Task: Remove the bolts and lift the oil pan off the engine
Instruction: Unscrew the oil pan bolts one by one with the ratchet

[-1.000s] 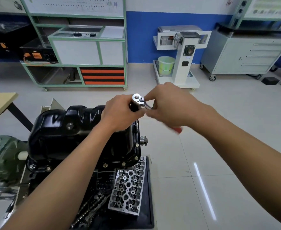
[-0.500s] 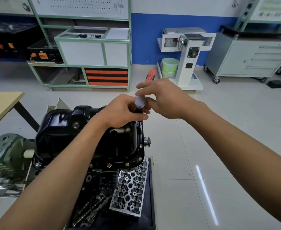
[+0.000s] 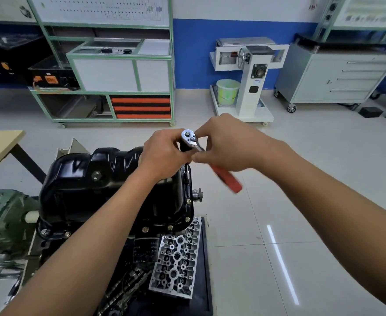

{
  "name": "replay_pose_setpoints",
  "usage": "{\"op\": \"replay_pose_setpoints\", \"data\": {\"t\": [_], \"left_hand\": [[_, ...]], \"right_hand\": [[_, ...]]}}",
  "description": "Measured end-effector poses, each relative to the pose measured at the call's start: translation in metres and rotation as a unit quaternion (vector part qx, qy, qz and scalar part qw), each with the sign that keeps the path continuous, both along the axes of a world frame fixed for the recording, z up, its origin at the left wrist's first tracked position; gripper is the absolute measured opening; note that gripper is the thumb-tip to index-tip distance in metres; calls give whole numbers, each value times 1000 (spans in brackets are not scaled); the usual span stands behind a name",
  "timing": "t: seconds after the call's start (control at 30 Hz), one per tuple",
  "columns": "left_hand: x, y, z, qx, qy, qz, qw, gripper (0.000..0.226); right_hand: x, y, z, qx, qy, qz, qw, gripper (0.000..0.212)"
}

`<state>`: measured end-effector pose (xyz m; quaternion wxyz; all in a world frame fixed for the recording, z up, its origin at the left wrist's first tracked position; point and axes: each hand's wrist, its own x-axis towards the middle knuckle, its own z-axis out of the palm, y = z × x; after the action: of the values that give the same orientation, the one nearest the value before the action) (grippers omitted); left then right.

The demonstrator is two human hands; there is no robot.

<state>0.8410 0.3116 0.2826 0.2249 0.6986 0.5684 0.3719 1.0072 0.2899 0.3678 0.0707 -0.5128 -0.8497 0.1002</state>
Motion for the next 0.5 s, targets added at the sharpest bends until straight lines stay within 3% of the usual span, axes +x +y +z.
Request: {"op": "replay_pose_setpoints", "data": {"t": [0.07,0.13,0.2,0.23,0.33,0.5], "left_hand": [[-3,0,-1,-16,39,-18,999,27],[-9,0,-2,-39,59,-48,996,40],[-14,0,1,-52,46,-95,993,32],[-17,-1,4,-52,34,-121,991,25],[-22,1,9,-48,14,-162,986,39],[-23,5,5,-56,27,-171,983,23]], "right_hand": [[8,6,5,7,-34,20,999,31],[9,14,3,72,-71,16,995,39],[5,20,-2,113,-84,12,990,44],[4,23,-4,117,-81,23,990,45],[2,28,-7,129,-55,87,986,42],[3,27,-13,139,7,104,985,37]]}}
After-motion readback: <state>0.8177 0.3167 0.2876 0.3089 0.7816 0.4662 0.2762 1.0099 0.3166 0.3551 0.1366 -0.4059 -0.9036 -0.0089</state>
